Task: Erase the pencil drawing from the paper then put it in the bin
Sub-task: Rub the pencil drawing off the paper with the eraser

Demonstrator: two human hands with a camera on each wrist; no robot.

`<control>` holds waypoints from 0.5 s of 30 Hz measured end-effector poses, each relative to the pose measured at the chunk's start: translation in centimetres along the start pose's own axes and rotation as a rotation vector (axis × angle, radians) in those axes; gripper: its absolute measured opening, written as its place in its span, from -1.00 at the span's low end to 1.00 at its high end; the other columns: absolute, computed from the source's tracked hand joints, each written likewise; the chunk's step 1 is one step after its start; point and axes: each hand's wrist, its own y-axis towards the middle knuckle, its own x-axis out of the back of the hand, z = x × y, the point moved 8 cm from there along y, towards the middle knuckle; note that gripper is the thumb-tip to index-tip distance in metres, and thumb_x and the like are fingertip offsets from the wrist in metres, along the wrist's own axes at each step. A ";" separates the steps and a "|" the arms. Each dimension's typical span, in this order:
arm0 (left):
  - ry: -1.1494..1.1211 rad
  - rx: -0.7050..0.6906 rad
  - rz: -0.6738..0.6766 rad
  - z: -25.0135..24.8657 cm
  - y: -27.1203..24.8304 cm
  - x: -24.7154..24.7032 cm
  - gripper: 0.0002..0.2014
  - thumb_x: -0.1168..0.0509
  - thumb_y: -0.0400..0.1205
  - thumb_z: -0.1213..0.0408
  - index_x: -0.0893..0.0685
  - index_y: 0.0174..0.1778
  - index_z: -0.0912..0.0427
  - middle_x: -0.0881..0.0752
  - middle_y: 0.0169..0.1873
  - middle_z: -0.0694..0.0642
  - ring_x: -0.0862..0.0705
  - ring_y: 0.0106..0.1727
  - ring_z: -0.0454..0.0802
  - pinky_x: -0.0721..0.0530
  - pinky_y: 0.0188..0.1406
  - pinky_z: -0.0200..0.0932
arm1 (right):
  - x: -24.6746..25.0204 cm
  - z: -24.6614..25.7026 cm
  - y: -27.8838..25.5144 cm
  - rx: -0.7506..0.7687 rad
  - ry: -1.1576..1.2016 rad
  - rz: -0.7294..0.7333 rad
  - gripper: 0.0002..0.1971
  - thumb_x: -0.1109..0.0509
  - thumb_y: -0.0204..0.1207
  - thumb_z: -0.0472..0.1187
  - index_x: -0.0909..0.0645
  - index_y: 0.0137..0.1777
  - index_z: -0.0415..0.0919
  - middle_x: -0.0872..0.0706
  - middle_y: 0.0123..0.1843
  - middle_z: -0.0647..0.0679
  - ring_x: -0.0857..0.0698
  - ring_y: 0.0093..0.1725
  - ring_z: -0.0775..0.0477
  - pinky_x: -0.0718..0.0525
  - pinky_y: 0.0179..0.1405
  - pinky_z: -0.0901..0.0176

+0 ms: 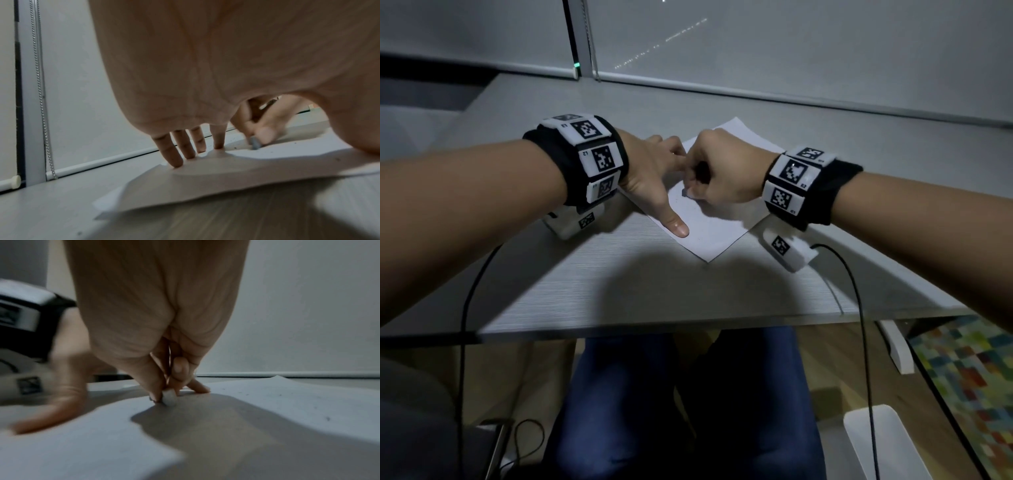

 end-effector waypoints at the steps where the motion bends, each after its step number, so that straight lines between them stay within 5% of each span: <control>1: 0.008 -0.002 0.000 -0.1 0.0 0.0 0.31 -0.36 -0.05 -0.75 -0.27 0.69 -0.37 -0.27 0.52 -0.12 -0.28 0.63 0.11 -0.44 0.58 0.43 | 0.2 -0.5 0.4 -0.023 0.000 -0.016 -0.86 -0.58 0.47 -0.14 -0.80 -0.27 -0.16 -0.80 -0.35 0.01 -0.77 -0.32 -0.03 -0.82 -0.13 0.02; 5: 0.015 0.012 0.002 0.1 0.2 0.1 0.29 -0.39 -0.03 -0.75 -0.29 0.68 -0.37 -0.28 0.48 -0.10 -0.28 0.62 0.10 -0.46 0.57 0.43 | 0.1 -0.9 0.6 -0.051 -0.027 -0.050 -0.87 -0.56 0.46 -0.11 -0.79 -0.25 -0.13 -0.79 -0.34 0.01 -0.76 -0.30 -0.10 -0.85 -0.10 -0.09; 9: 0.033 -0.007 0.003 0.0 0.5 0.1 0.17 -0.37 -0.08 -0.78 -0.39 0.53 -0.50 -0.25 0.25 -0.13 -0.33 0.52 0.11 -0.51 0.52 0.43 | -0.6 1.1 -0.8 0.086 0.018 0.030 -0.89 -0.55 0.51 -0.24 -0.80 -0.21 -0.26 -0.82 -0.28 -0.04 -0.74 -0.29 -0.01 -0.76 -0.16 0.11; 15: 0.021 -0.003 0.007 0.0 0.5 0.0 0.28 -0.37 -0.07 -0.74 -0.28 0.65 -0.41 -0.29 0.54 -0.09 -0.29 0.62 0.13 -0.48 0.53 0.43 | 0.0 -1.5 -0.5 0.030 -0.021 0.005 -0.89 -0.54 0.52 -0.23 -0.80 -0.23 -0.19 -0.86 -0.27 0.02 -0.83 -0.20 0.01 -0.85 0.00 -0.02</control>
